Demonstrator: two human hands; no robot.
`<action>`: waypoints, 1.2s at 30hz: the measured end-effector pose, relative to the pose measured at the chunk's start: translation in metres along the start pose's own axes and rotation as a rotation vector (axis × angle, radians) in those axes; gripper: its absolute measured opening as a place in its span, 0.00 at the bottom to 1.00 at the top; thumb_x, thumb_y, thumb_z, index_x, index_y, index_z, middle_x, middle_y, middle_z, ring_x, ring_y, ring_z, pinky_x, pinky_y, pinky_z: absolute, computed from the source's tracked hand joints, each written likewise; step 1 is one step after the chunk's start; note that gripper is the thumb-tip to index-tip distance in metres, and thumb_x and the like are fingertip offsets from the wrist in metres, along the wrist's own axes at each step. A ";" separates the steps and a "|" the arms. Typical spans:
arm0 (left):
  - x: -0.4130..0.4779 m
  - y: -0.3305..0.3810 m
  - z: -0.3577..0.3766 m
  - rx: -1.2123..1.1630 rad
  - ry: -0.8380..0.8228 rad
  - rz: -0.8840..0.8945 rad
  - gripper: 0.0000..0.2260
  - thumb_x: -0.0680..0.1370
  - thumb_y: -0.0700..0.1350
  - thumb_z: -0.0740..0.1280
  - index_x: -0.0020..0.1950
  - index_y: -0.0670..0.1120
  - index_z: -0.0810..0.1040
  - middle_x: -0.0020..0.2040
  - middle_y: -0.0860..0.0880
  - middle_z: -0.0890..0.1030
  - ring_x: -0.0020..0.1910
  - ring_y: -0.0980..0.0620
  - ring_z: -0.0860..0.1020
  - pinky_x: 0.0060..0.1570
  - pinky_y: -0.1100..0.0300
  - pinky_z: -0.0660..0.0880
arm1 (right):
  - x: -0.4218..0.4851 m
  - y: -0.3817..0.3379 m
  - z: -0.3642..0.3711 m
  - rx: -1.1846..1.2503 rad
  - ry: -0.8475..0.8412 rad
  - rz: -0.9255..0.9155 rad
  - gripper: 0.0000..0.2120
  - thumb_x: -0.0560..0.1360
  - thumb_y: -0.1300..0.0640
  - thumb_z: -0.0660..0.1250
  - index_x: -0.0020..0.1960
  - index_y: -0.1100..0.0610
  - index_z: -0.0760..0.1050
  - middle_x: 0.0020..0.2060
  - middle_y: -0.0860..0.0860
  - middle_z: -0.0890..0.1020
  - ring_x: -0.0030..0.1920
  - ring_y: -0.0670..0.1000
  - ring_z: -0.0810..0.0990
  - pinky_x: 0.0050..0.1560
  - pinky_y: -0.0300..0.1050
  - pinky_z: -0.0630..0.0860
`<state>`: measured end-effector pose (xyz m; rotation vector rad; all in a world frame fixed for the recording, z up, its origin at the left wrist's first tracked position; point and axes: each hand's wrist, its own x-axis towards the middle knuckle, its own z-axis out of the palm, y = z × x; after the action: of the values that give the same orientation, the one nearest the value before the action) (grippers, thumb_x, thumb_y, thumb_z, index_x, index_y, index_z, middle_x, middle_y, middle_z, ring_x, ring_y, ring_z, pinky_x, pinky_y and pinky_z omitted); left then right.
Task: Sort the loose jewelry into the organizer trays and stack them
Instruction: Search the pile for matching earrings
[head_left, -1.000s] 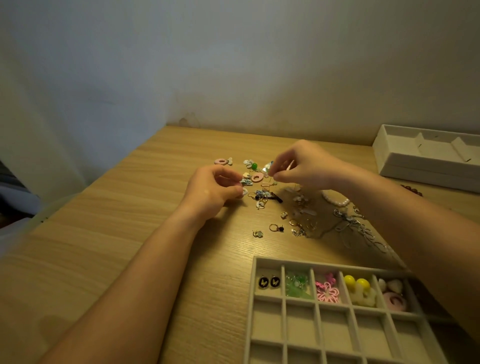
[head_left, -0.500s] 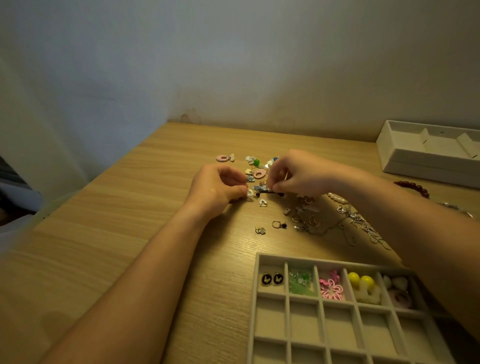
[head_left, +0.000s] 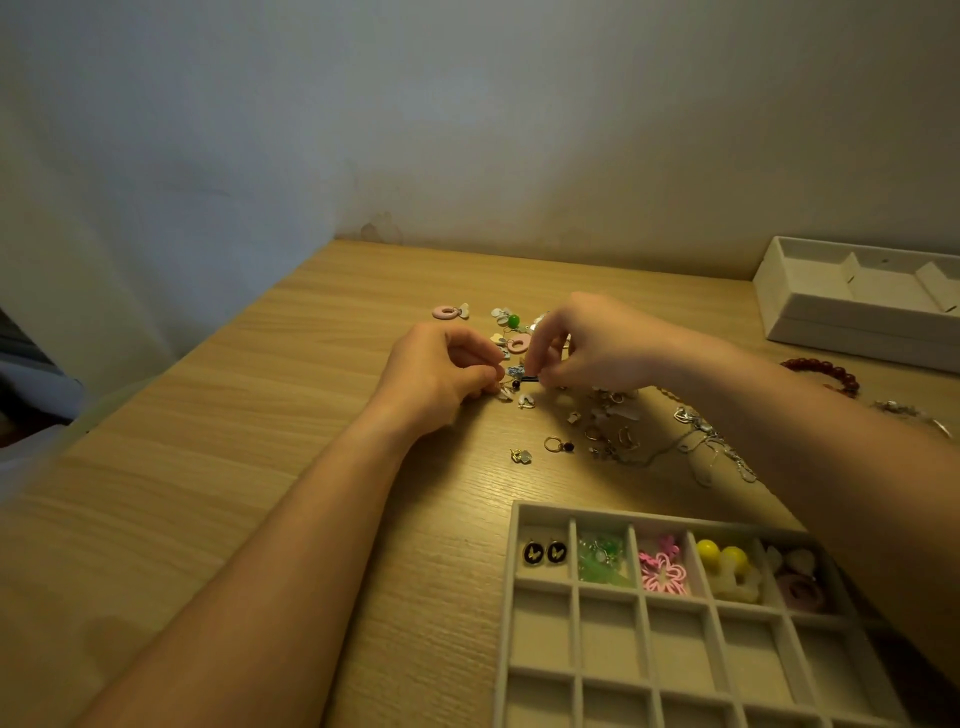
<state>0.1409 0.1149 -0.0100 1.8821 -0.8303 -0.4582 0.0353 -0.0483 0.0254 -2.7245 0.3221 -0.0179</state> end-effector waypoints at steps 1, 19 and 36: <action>0.000 0.000 0.000 -0.040 -0.002 -0.011 0.06 0.77 0.33 0.70 0.50 0.43 0.82 0.46 0.43 0.86 0.44 0.48 0.86 0.45 0.56 0.83 | 0.001 -0.002 0.002 -0.018 0.012 -0.001 0.09 0.74 0.59 0.73 0.47 0.45 0.85 0.44 0.48 0.83 0.45 0.49 0.80 0.44 0.44 0.77; 0.004 -0.006 -0.002 0.422 -0.075 0.130 0.09 0.77 0.48 0.72 0.56 0.58 0.84 0.48 0.55 0.78 0.40 0.59 0.74 0.50 0.56 0.75 | -0.003 0.006 -0.005 -0.039 -0.006 -0.007 0.07 0.75 0.56 0.74 0.48 0.43 0.83 0.42 0.41 0.79 0.46 0.46 0.77 0.40 0.37 0.69; 0.014 -0.010 -0.016 0.269 0.276 -0.032 0.13 0.78 0.39 0.63 0.54 0.55 0.83 0.50 0.56 0.80 0.40 0.53 0.78 0.47 0.51 0.80 | 0.001 0.018 -0.009 0.090 0.051 0.074 0.17 0.79 0.62 0.65 0.63 0.45 0.79 0.55 0.46 0.80 0.49 0.45 0.78 0.50 0.43 0.78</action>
<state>0.1642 0.1173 -0.0114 2.1486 -0.7027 -0.1033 0.0315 -0.0676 0.0269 -2.6245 0.4256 -0.0793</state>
